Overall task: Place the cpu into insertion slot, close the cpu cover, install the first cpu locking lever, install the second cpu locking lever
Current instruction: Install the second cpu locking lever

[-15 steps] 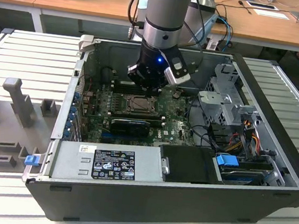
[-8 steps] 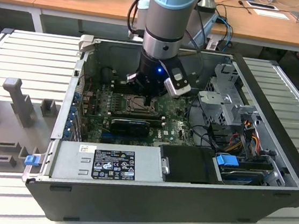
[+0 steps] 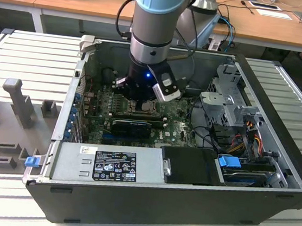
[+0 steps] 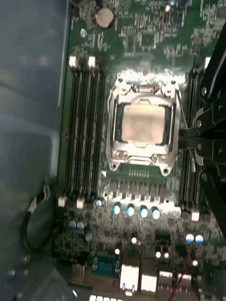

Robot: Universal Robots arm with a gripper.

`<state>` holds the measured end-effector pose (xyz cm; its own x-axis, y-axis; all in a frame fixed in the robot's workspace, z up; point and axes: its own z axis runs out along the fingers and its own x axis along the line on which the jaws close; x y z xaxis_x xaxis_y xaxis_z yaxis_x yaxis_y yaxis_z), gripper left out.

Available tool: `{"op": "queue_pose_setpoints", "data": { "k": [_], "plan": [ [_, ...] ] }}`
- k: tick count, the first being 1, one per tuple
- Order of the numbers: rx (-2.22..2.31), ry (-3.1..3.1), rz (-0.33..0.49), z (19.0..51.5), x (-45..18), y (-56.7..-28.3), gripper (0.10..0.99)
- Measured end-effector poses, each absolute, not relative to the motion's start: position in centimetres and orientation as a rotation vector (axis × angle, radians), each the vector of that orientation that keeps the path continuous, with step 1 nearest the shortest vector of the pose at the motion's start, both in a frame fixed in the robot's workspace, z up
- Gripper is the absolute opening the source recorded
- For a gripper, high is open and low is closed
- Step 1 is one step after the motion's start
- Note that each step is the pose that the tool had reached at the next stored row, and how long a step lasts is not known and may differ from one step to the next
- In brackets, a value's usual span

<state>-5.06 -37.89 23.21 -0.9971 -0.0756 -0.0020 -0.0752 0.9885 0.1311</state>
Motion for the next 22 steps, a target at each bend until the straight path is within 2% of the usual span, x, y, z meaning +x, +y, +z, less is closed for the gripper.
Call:
{"op": "queue_pose_setpoints", "data": {
  "k": [8,11,22],
  "plan": [
    [0.141,-3.127,-0.226,21.2,-5.7,-37.9,0.106],
    [0.141,-3.124,-0.288,21.1,-6.5,-38.4,0.106],
    [0.141,-3.117,-0.374,20.7,-7.0,-39.7,0.106]
  ]
}}
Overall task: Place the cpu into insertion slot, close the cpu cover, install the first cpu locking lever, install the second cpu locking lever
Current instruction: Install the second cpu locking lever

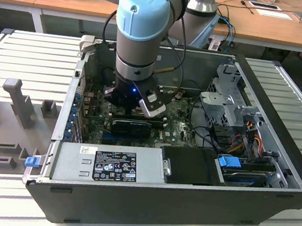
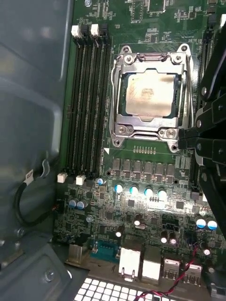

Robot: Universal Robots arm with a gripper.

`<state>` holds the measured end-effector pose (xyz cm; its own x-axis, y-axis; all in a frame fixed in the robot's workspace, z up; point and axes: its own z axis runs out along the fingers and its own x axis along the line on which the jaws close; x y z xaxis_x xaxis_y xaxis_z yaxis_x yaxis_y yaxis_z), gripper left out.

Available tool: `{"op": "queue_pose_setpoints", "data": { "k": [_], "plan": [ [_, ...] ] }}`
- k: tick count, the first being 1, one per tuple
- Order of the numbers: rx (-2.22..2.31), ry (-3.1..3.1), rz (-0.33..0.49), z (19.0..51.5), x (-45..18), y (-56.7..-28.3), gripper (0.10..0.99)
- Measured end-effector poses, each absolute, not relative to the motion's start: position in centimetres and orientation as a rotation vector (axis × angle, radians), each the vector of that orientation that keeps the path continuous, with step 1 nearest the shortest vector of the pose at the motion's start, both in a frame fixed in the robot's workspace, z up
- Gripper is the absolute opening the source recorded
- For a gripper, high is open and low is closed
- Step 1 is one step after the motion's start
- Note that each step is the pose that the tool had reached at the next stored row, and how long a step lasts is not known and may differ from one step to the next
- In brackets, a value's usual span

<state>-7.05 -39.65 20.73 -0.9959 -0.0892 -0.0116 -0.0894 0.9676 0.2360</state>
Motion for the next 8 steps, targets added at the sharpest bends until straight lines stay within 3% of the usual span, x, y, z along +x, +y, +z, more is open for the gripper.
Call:
{"op": "queue_pose_setpoints", "data": {
  "k": [8],
  "plan": [
    [-0.141,3.107,0.425,20.33,-7.24,-39.84,0.106]
  ]
}}
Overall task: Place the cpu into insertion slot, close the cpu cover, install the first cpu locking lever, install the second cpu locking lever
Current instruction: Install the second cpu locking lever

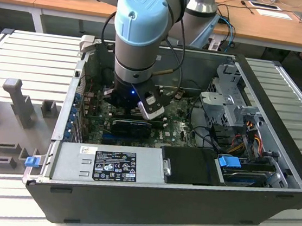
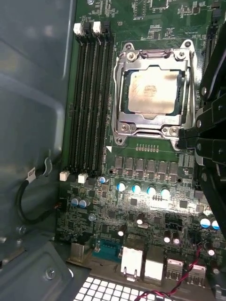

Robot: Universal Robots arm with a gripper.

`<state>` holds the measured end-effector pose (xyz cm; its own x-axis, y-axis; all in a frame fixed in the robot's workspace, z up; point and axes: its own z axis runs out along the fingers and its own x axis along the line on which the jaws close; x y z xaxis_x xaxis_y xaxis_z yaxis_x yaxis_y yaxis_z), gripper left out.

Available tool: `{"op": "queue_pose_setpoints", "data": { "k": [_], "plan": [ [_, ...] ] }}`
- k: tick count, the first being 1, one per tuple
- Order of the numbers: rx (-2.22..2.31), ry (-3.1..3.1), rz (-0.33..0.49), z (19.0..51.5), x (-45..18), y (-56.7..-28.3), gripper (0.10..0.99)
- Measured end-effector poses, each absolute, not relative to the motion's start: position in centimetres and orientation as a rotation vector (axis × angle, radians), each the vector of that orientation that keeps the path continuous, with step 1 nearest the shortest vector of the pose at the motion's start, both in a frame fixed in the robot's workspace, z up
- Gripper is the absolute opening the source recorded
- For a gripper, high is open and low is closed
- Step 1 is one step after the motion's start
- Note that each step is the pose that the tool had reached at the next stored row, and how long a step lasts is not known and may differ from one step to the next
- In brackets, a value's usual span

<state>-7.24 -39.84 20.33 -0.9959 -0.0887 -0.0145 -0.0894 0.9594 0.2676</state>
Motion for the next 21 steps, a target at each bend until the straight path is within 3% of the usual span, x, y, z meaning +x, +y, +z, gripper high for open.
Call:
{"op": "queue_pose_setpoints", "data": {
  "k": [14,21],
  "plan": [
    [-0.141,3.092,0.507,19.5,-7.5,-39.9,0.106],
    [-0.141,3.093,0.507,22.3,-7.5,-39.9,0.106]
  ]
}}
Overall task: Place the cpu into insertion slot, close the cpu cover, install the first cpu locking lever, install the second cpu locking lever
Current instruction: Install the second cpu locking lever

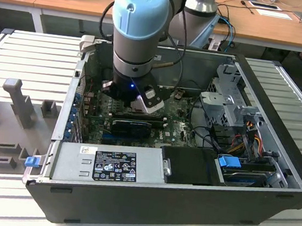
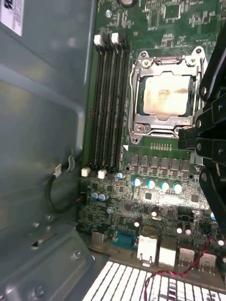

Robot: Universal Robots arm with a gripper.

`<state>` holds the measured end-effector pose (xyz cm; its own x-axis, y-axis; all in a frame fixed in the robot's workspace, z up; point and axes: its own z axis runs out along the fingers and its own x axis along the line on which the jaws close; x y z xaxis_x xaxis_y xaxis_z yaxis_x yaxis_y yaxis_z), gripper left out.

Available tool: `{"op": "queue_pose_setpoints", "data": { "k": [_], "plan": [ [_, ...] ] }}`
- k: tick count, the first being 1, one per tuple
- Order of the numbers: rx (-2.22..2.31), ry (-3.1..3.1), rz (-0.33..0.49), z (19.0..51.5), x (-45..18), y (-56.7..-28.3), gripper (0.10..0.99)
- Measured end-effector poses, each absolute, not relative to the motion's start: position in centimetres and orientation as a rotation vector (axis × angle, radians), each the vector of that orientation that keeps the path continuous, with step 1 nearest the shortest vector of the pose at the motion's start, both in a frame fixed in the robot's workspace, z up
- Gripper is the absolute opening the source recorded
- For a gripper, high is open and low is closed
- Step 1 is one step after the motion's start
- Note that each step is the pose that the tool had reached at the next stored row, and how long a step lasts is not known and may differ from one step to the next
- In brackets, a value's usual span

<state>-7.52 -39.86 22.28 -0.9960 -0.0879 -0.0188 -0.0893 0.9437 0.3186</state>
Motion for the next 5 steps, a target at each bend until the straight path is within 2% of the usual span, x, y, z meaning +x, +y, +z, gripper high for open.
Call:
{"op": "queue_pose_setpoints", "data": {
  "k": [5],
  "plan": [
    [-0.141,3.093,0.507,22.68,-7.52,-39.86,0.106]
  ]
}}
